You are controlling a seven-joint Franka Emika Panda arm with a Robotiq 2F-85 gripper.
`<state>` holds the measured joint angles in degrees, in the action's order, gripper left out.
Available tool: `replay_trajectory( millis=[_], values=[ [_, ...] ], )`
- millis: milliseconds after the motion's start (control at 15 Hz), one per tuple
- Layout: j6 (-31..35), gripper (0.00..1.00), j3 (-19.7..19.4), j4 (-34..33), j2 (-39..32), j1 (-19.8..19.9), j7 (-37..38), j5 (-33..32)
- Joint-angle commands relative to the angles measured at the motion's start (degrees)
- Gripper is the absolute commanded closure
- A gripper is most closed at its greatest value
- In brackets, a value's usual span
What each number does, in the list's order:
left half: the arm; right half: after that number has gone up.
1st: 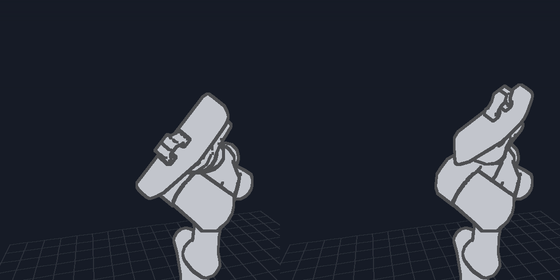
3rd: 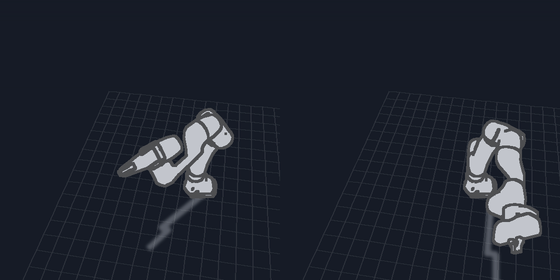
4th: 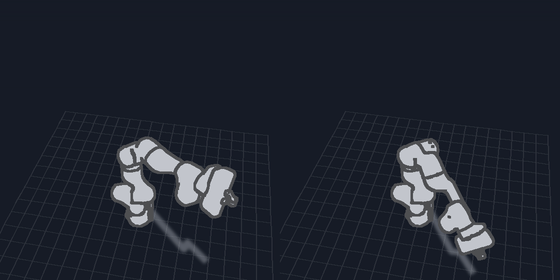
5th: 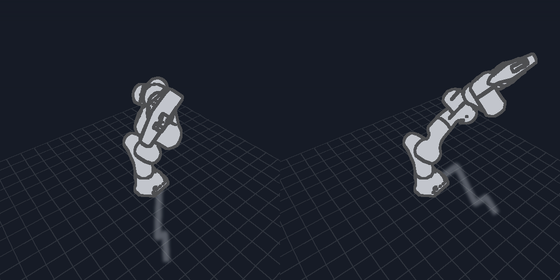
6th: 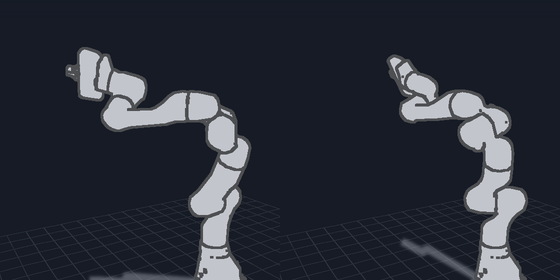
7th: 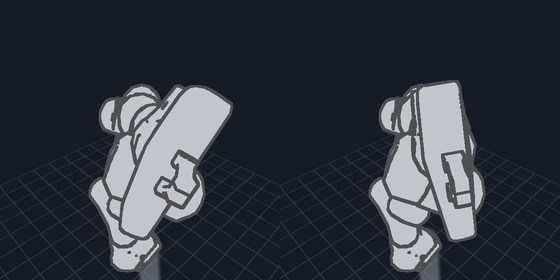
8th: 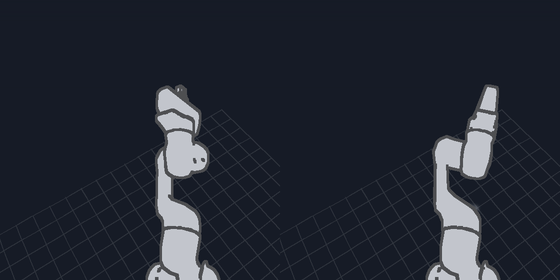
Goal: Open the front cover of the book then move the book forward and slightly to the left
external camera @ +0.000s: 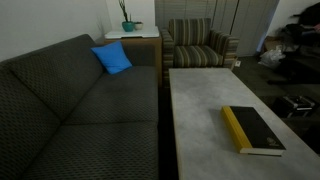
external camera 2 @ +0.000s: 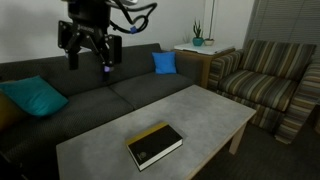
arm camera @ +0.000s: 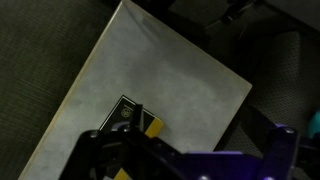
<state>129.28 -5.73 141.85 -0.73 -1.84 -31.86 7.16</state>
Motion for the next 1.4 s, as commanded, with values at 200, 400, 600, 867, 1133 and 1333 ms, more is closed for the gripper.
replay_trajectory(
  millis=[200,400,600,867,1133,1333],
  values=[
    [5.7,0.00,2.6,-13.8,-21.4,7.7,-8.6,8.6],
    [5.3,0.00,3.9,-12.6,-20.4,9.2,-6.5,5.9],
    [4.7,0.00,4.5,-16.3,-24.6,10.5,-7.1,5.8],
    [11.8,0.00,3.6,-16.7,-27.5,8.9,0.4,4.7],
    [7.1,0.00,5.1,-24.4,-37.5,11.7,9.9,7.0],
    [8.3,0.00,6.1,-31.0,-45.1,14.4,14.1,8.9]
  ],
)
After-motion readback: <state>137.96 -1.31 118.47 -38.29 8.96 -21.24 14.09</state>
